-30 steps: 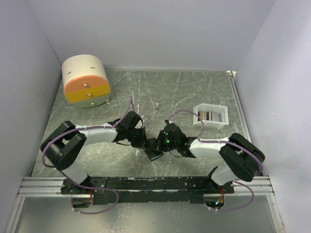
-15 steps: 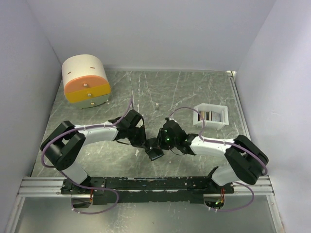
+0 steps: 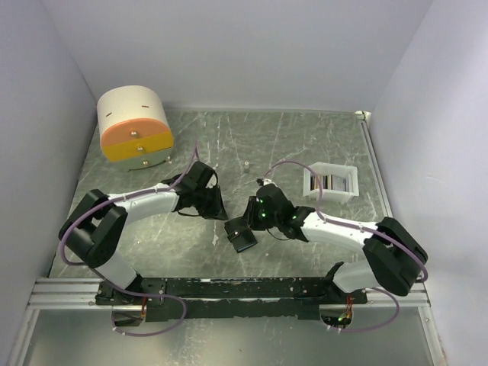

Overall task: Put the credit cards into the card holder
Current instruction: Close the card holder at the center of the board.

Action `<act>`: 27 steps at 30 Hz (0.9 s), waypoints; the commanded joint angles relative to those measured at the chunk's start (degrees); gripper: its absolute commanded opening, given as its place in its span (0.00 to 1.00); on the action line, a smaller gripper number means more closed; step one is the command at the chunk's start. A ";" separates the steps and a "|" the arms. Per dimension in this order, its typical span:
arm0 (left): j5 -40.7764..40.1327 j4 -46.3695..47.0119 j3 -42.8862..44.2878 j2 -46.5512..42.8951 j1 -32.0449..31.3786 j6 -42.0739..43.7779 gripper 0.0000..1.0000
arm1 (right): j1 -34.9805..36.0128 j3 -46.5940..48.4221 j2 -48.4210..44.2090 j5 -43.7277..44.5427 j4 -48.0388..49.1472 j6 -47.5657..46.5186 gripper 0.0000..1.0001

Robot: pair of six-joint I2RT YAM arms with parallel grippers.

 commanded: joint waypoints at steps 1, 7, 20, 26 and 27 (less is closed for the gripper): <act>-1.88 -0.47 2.08 2.67 1.82 2.38 0.25 | 0.77 0.02 4.02 -3.11 6.59 -0.11 0.16; 0.73 1.26 0.22 4.01 1.94 2.03 0.17 | 0.88 -2.77 7.93 -3.34 7.61 1.67 0.12; -2.50 -7.07 -0.19 -12.85 1.92 2.42 0.32 | 0.88 0.67 -6.08 4.96 -5.59 -2.22 0.21; -4.30 -13.99 4.76 -23.25 1.88 6.59 0.76 | 0.59 4.81 -16.88 12.76 -16.28 -3.61 0.42; -4.67 -14.93 5.31 -24.85 1.94 6.97 0.96 | 0.67 5.88 -18.35 14.39 -18.16 -3.72 0.51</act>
